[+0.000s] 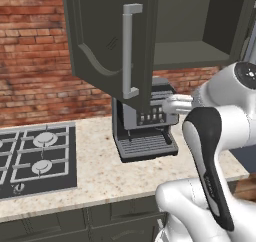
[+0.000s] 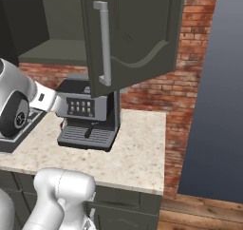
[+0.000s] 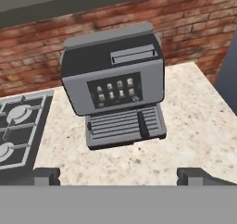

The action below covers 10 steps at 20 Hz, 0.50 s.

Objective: Close all open cabinet doors.

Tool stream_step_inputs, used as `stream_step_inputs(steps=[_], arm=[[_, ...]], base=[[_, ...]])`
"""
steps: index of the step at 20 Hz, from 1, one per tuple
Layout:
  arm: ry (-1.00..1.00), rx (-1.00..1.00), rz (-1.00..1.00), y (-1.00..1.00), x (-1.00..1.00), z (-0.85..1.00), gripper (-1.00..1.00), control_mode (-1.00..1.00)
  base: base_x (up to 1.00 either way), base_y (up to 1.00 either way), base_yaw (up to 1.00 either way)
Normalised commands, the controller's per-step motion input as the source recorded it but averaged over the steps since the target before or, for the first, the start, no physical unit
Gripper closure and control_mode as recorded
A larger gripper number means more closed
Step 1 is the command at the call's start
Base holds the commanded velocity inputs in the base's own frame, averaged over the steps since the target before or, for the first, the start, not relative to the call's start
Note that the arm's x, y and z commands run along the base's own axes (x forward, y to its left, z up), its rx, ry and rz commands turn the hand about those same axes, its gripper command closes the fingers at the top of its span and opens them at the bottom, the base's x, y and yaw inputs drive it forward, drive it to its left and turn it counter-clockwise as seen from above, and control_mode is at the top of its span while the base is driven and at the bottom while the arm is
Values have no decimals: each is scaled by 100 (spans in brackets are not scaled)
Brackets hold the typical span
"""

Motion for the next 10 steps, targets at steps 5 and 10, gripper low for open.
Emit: stream_step_inputs(steps=[5,10], arm=[[0,9,2,18,-33,0,-100,-100],[0,6,0,31,-27,0,-100,-100]], base=[[0,0,0],[0,0,0]])
